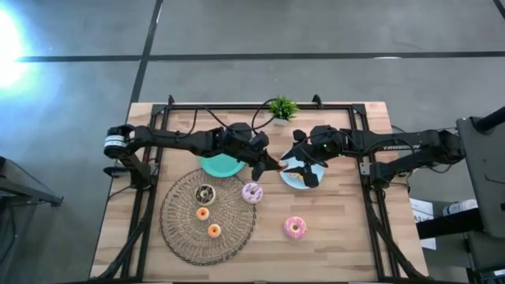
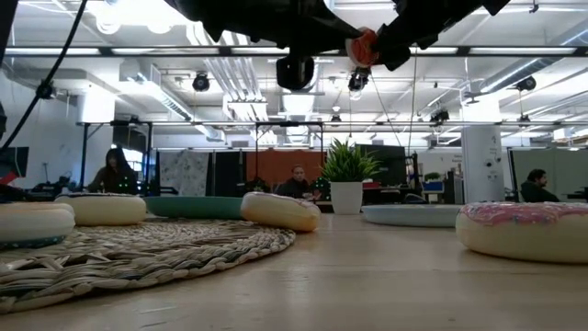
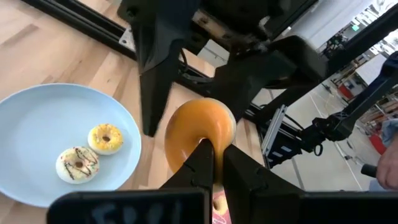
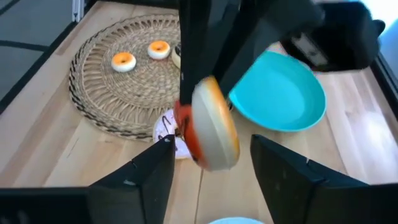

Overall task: Pick & Place donuts
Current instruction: Put the small orange donut into the blue plate

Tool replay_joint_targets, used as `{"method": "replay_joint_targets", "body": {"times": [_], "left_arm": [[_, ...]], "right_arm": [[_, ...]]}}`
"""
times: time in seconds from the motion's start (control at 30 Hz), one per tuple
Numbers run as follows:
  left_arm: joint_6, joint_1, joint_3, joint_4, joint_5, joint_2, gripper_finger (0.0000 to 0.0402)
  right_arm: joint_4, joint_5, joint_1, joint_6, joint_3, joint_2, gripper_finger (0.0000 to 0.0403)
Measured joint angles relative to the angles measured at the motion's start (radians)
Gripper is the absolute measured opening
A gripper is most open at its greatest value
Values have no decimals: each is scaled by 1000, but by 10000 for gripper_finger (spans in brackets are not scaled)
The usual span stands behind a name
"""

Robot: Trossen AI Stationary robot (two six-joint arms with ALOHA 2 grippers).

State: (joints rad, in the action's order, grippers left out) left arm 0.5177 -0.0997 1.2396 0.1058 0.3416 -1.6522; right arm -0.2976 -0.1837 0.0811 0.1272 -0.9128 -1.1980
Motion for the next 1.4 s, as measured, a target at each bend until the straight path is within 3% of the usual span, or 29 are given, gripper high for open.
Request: {"method": "replay_joint_targets", "body": {"times": [0.4,0.57,0.7,0.9,1.17,1.4], "left_arm": [[6,5,0,-1,-10,-8,0],[55,6,0,-10,-103,-9,2],[60,6,-1,-29,-181,-10,32],[60,4,-1,-47,-256,-10,105],[67,13,-1,-118,-318,-10,147],[67,56,-2,-133,-346,-9,148]], "right_arm": [[-24,0,4,-30,-12,-2,113],[-77,4,5,-72,-14,-2,72],[-136,7,6,-80,-14,-2,39],[-171,-1,33,-220,-14,-2,12],[-484,-7,199,-392,12,-26,13],[-513,-188,411,-417,158,-83,13]]}}
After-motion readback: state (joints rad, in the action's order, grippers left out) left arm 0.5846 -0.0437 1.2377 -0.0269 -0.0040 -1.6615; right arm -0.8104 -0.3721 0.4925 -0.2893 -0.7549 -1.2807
